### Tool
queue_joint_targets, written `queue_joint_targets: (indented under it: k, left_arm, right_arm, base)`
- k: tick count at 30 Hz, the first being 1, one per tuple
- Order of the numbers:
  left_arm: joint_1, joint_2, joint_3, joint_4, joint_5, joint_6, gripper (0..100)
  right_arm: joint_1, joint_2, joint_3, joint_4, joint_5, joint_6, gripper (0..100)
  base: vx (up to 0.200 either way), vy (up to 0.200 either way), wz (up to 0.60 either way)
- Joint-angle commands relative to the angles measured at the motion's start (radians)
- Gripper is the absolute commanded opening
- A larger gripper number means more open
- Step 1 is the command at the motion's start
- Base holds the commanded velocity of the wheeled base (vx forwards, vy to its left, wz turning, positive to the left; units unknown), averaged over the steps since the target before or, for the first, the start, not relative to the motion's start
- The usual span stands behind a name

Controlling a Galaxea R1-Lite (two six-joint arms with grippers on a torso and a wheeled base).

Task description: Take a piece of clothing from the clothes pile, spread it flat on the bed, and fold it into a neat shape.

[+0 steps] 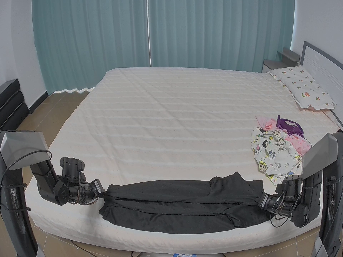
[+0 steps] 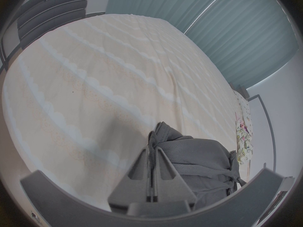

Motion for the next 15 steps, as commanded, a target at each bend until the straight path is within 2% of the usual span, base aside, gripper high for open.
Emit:
queue_joint_targets:
  k: [1, 6, 9, 12, 15]
  left_arm:
    - [0.0, 0.0, 0.009, 0.002, 0.001, 0.0, 100]
    - [0.002, -0.017, 0.031, 0.002, 0.012, 0.0, 100]
    - [0.017, -0.072, 0.051, 0.002, 0.009, -0.015, 100]
    - [0.032, -0.118, 0.048, 0.007, 0.0, -0.101, 100]
    - [0.026, -0.121, 0.031, 0.01, -0.003, -0.199, 100]
  right_arm:
    - [0.0, 0.0, 0.008, -0.016, 0.003, 0.004, 100]
    - [-0.012, -0.082, 0.029, -0.017, 0.012, 0.018, 100]
    - [-0.029, -0.143, 0.039, -0.017, 0.051, 0.021, 100]
    - [-0.031, -0.164, 0.019, -0.016, 0.089, 0.046, 100]
    - [-0.017, -0.144, -0.029, -0.013, 0.092, 0.046, 100]
  base:
    - [0.0, 0.0, 0.0]
    - [0.0, 0.0, 0.0]
    - [0.0, 0.0, 0.0]
    - [0.0, 0.0, 0.0]
    - [0.0, 0.0, 0.0]
